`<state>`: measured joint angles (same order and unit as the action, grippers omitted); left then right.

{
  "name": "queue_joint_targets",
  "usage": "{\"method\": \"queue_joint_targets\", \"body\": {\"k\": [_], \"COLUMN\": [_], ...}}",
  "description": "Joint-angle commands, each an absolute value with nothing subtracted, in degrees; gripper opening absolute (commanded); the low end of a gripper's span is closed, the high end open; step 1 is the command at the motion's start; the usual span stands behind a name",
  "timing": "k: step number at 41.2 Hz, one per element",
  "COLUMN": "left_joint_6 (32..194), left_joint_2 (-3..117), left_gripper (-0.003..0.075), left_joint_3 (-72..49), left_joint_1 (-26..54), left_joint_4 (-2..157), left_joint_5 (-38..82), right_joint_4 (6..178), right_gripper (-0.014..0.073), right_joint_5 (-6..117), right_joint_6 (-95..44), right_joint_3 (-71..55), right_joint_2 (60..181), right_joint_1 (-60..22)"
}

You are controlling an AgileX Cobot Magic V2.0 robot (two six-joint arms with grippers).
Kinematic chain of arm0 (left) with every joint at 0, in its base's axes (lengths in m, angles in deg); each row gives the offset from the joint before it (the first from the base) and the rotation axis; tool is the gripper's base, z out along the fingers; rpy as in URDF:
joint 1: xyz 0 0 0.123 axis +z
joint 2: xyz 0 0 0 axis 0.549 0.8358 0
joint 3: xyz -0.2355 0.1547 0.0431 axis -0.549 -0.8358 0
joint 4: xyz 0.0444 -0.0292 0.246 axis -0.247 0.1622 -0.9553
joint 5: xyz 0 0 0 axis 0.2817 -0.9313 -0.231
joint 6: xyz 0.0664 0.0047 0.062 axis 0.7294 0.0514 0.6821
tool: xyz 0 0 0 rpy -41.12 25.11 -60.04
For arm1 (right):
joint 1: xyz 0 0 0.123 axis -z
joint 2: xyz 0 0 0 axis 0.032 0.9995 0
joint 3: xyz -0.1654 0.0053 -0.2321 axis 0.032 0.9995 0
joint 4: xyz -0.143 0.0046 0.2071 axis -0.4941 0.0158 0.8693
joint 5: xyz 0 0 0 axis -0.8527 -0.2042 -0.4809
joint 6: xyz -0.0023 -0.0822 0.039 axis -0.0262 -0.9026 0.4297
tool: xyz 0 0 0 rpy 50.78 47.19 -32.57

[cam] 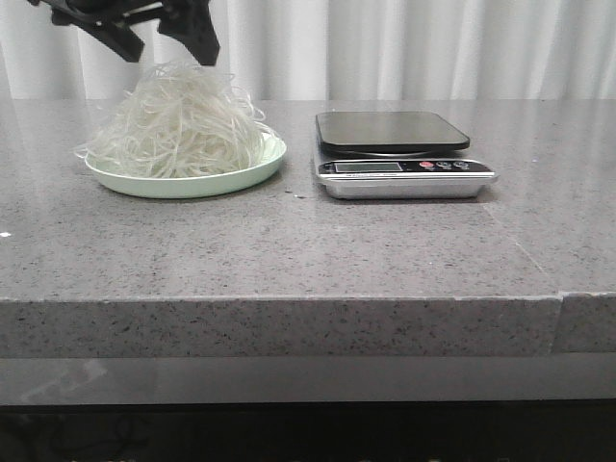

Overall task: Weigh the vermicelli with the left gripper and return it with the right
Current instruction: 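Lower the left gripper into the vermicelli pile and close on it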

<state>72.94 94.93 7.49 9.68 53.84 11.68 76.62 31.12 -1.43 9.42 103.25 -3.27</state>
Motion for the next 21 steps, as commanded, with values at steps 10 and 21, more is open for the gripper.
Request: {"method": "queue_joint_targets", "body": {"k": [10, 21], "left_joint_6": [72.9, 72.9], "left_joint_2": [96.9, 97.1], "left_gripper": [0.0584, 0.0351], "left_joint_3": [10.2, 10.2], "left_joint_1": [9.2, 9.2], "left_joint_4": [54.1, 54.1], "left_joint_5": [15.4, 14.8], "right_joint_4": [76.0, 76.0], "right_gripper": [0.0545, 0.0545], "right_joint_5": [34.5, 34.5], "right_joint_6": [-1.5, -1.5], "right_joint_3": [8.0, 8.0], "right_joint_2": [103.5, 103.5], "right_joint_1": [-3.3, -3.3]}}
